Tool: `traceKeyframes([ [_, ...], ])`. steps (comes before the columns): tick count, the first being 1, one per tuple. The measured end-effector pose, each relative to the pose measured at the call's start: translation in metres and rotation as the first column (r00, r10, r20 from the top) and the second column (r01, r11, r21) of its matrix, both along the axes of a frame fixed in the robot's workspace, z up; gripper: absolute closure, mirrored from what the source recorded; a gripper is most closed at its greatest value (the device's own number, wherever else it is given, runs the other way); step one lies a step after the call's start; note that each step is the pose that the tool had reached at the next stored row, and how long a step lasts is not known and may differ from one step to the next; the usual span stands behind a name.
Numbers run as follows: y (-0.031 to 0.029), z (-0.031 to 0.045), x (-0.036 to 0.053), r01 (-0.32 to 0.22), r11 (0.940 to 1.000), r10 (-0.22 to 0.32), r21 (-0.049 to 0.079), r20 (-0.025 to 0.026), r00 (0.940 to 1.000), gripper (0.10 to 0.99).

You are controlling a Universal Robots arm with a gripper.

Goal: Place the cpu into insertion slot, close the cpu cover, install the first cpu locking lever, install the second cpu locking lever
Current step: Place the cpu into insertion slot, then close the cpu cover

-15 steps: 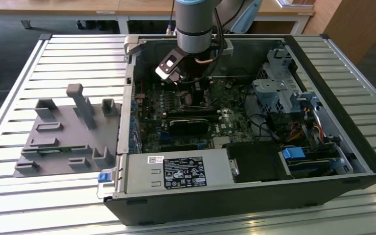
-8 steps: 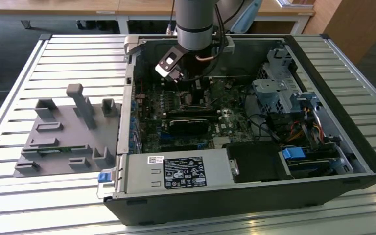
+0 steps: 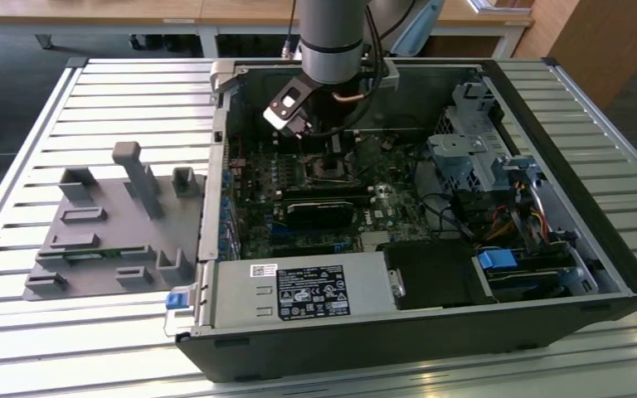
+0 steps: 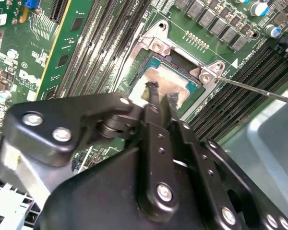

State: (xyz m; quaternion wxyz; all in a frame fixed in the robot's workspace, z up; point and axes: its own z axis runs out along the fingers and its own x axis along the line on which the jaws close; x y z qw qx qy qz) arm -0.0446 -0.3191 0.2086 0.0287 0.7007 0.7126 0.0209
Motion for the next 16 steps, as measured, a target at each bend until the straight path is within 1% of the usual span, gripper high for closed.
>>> traceKeyframes([
  [1, 0.0, 0.0004, 0.0002, 0.0, 1.0, 0.0, 0.0, -0.0012, 1.0, 0.902],
  [2, 0.0, 0.0007, 0.0002, 0.0, 1.0, 0.0, 0.0, -0.0018, 1.0, 0.902],
  [3, 0.0, 0.001, 0.0002, 0.0, 1.0, 0.0, 0.0, -0.0019, 1.0, 0.961],
  [4, 0.0, 0.0011, 0.0002, 0.0, 1.0, 0.0, 0.001, -0.0019, 1.0, 0.961],
  [5, 0.0, 0.0012, 0.0003, 0.0, 1.0, 0.0, 0.001, -0.0018, 1.0, 0.98],
  [9, 0.0, 0.0019, 0.0003, 0.0, 1.0, 0.0, 0.001, -0.0028, 1.0, 0.98],
  [16, 0.0, 0.0032, 0.0003, 0.0, 1.0, 0.0, 0.0, -0.003, 1.0, 0.98],
])
